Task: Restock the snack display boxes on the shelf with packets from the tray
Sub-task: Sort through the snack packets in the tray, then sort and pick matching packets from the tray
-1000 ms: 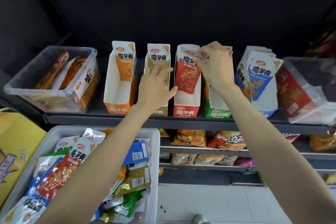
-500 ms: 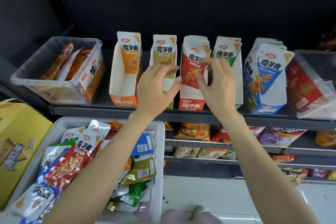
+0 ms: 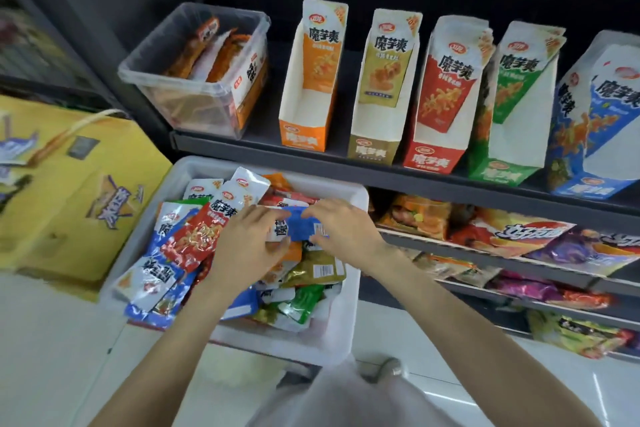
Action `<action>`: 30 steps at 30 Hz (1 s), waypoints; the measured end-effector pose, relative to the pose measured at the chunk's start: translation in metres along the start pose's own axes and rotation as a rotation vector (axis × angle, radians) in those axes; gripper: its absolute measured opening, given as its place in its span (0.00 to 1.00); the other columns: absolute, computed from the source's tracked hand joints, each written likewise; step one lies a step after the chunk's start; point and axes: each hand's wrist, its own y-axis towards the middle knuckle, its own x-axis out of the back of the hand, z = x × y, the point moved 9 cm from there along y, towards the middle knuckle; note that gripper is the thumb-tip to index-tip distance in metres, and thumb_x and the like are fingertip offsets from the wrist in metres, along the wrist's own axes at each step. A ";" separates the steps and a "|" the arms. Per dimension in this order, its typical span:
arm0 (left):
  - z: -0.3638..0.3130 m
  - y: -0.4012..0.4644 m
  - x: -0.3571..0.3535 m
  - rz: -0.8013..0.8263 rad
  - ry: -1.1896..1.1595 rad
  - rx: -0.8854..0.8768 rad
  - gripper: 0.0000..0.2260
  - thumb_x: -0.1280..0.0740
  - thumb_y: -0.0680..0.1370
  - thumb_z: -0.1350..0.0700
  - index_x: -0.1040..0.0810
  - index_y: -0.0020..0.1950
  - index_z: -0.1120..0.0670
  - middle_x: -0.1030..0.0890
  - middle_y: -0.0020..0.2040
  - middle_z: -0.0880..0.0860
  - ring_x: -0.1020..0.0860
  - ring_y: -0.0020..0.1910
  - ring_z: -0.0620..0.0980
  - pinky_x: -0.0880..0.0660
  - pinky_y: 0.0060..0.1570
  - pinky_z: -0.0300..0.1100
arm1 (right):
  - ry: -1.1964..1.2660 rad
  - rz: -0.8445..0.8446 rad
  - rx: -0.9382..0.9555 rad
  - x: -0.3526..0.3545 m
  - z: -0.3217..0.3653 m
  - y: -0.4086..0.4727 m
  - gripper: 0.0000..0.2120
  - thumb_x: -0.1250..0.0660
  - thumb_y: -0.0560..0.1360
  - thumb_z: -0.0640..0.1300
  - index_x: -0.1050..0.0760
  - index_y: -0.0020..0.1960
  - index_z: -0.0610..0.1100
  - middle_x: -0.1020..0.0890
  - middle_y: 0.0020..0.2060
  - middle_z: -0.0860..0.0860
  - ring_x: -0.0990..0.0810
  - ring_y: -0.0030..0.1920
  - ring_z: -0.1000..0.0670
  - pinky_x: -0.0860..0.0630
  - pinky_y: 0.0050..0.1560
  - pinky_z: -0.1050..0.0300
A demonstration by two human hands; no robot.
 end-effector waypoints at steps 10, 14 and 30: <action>0.030 -0.018 0.001 -0.022 -0.298 0.243 0.24 0.31 0.75 0.49 0.31 0.69 0.48 0.29 0.65 0.47 0.31 0.64 0.44 0.33 0.58 0.36 | -0.419 0.031 0.054 -0.016 0.000 0.006 0.30 0.41 0.75 0.32 0.42 0.74 0.48 0.23 0.62 0.49 0.21 0.56 0.43 0.26 0.46 0.52; 0.029 -0.017 0.030 -0.318 -0.760 0.496 0.25 0.29 0.75 0.56 0.33 0.70 0.51 0.30 0.65 0.44 0.31 0.63 0.38 0.35 0.59 0.26 | 0.490 -0.273 -0.255 0.035 -0.028 -0.021 0.19 0.38 0.78 0.35 0.32 0.67 0.48 0.18 0.51 0.47 0.19 0.52 0.46 0.22 0.45 0.53; -0.150 0.053 0.018 0.313 -0.548 -0.242 0.18 0.30 0.75 0.57 0.26 0.63 0.47 0.19 0.49 0.43 0.22 0.44 0.38 0.23 0.41 0.38 | 0.812 -0.512 -0.368 0.124 -0.104 -0.143 0.03 0.32 0.75 0.45 0.24 0.47 0.51 0.18 0.34 0.57 0.25 0.28 0.59 0.26 0.31 0.64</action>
